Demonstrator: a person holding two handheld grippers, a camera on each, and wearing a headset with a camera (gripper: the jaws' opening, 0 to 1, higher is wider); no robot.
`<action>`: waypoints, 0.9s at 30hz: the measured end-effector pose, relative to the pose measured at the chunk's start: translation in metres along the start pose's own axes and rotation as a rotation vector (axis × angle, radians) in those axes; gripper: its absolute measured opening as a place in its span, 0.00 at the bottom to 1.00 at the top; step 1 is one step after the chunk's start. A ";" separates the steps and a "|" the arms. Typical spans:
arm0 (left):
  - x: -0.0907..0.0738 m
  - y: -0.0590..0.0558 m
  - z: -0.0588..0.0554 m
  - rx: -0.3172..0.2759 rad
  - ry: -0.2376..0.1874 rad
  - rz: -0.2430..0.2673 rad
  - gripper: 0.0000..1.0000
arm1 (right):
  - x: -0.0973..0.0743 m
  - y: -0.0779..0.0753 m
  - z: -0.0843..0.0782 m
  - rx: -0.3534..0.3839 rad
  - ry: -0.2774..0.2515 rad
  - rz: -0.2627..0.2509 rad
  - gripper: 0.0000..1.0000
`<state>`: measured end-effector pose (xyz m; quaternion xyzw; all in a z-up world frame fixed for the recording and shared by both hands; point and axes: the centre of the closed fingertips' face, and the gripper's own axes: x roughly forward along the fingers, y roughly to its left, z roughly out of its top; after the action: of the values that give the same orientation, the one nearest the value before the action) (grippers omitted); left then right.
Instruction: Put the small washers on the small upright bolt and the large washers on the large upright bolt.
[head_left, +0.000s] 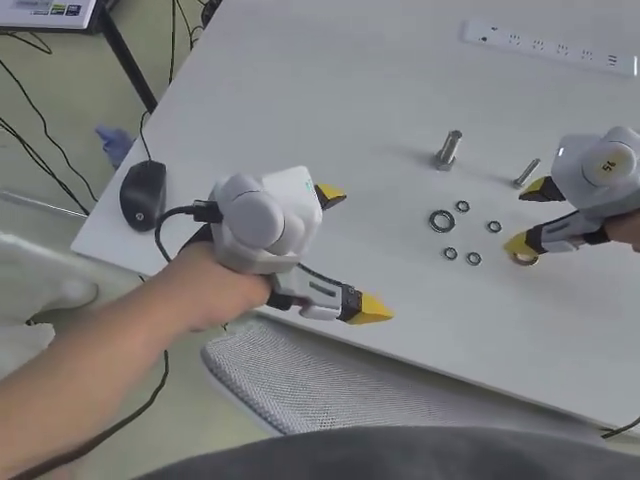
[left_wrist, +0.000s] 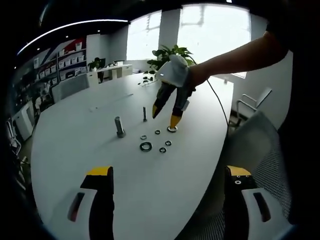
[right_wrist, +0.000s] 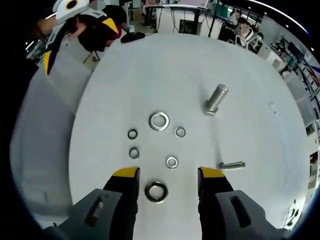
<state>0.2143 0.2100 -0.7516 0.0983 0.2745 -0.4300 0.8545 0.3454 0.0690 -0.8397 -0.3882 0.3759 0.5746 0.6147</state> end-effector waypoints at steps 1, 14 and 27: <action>0.001 0.001 0.000 0.011 0.003 0.006 0.92 | 0.002 0.000 -0.001 -0.013 0.009 0.002 0.48; 0.004 0.005 -0.011 0.010 0.023 0.018 0.90 | 0.023 -0.004 -0.010 -0.037 0.050 0.051 0.38; 0.003 0.008 -0.011 0.002 0.034 0.016 0.86 | 0.030 0.000 -0.006 -0.078 0.084 0.076 0.31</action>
<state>0.2178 0.2169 -0.7628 0.1086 0.2878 -0.4214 0.8531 0.3468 0.0755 -0.8693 -0.4209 0.3932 0.5951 0.5605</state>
